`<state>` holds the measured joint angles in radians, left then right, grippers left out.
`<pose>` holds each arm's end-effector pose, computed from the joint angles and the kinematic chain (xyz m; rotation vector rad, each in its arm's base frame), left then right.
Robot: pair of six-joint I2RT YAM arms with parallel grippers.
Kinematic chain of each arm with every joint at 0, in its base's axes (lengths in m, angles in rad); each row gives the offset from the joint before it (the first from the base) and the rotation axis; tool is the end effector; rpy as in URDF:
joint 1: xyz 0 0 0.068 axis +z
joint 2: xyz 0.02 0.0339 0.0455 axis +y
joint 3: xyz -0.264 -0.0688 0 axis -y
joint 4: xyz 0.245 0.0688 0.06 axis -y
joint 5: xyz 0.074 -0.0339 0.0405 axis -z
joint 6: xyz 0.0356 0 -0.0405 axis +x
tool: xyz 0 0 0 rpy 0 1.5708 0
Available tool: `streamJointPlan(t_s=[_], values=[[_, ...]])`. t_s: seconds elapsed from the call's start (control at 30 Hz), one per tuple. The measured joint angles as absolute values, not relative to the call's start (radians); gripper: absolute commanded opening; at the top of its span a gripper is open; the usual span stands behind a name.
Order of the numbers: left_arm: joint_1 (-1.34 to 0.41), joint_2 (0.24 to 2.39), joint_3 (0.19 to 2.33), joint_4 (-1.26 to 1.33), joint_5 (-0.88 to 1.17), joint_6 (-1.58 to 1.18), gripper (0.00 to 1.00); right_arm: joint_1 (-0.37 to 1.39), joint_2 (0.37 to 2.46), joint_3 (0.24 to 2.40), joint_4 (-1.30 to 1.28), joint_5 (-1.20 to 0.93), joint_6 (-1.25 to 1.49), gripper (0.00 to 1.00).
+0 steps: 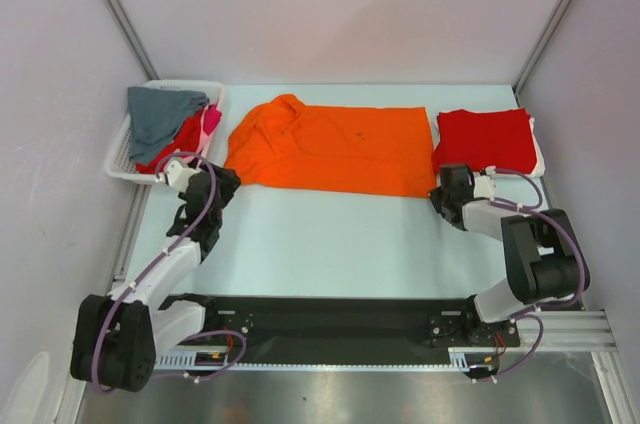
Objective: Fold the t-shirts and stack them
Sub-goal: Fold the tshirt
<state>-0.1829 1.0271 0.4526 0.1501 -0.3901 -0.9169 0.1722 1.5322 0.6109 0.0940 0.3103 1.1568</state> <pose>0.2180 -0.0265 0.2126 -0.9368 1.7401 -0.3311 0.2765 0.0371 0.1390 1.2424 2.0119 0.2768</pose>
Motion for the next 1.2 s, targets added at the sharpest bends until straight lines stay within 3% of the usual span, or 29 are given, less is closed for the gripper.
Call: streamJointPlan(t_s=[0.37,0.73,1.0,1.07,1.2], values=[[-0.183,1.217,0.419,0.288,-0.406,-0.996,0.66,0.115,1.412,0.561,0.043,0.309,1.124,0.0],[-0.173,1.404,0.448,0.355,-0.382,-1.094,0.53,0.096,1.411,0.553,0.028,0.304,1.113,0.0],[-0.147,1.536,0.457,0.459,-0.35,-1.179,0.49,0.096,1.39,0.524,0.055,0.29,1.106,0.0],[-0.147,1.569,0.47,0.486,-0.353,-1.189,0.43,0.096,1.389,0.524,0.058,0.288,1.106,0.0],[-0.144,1.616,0.482,0.549,-0.368,-1.195,0.15,0.096,1.385,0.523,0.058,0.287,1.106,0.0]])
